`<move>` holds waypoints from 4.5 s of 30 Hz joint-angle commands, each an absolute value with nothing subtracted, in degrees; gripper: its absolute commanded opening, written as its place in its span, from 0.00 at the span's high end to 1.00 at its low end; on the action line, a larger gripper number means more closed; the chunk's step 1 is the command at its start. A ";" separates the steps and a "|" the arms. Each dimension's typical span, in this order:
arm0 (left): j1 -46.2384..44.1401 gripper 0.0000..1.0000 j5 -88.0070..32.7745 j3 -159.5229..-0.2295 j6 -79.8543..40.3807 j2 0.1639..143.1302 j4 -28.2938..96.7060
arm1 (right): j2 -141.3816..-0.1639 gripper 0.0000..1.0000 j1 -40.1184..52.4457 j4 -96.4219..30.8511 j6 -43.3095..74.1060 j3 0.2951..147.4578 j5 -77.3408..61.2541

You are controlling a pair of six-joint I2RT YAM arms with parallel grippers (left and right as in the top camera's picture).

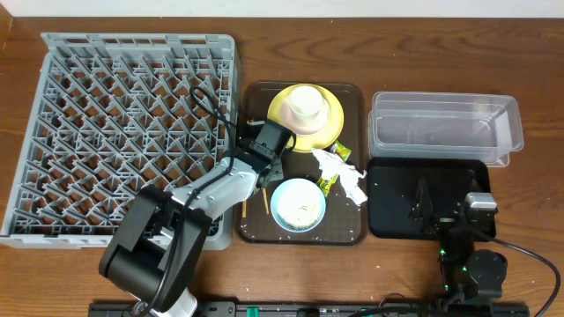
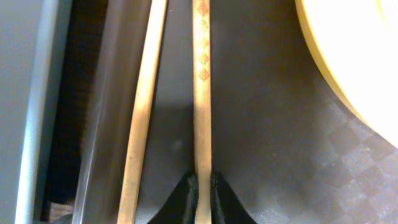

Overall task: Sort waste into correct bins and load items into the dishwasher
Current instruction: 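Lower the left gripper and close it on one wooden chopstick, then carry the chopstick left into the grey dish rack and release, then return the left gripper to the tray and grasp the second chopstick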

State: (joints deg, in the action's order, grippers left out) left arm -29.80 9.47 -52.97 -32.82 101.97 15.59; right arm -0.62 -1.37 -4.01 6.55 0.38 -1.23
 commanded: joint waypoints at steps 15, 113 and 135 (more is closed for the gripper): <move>-29.87 0.92 9.54 -52.86 -28.49 101.08 18.24 | -0.32 0.01 -0.78 -4.25 7.01 0.32 -0.89; -27.14 0.62 -3.42 -51.13 -23.27 72.16 38.33 | -0.32 0.01 -0.78 -4.25 7.01 0.32 -0.89; -28.56 0.62 -0.38 -51.11 -23.24 88.64 35.07 | -0.32 0.01 -0.78 -4.25 7.01 0.32 -0.89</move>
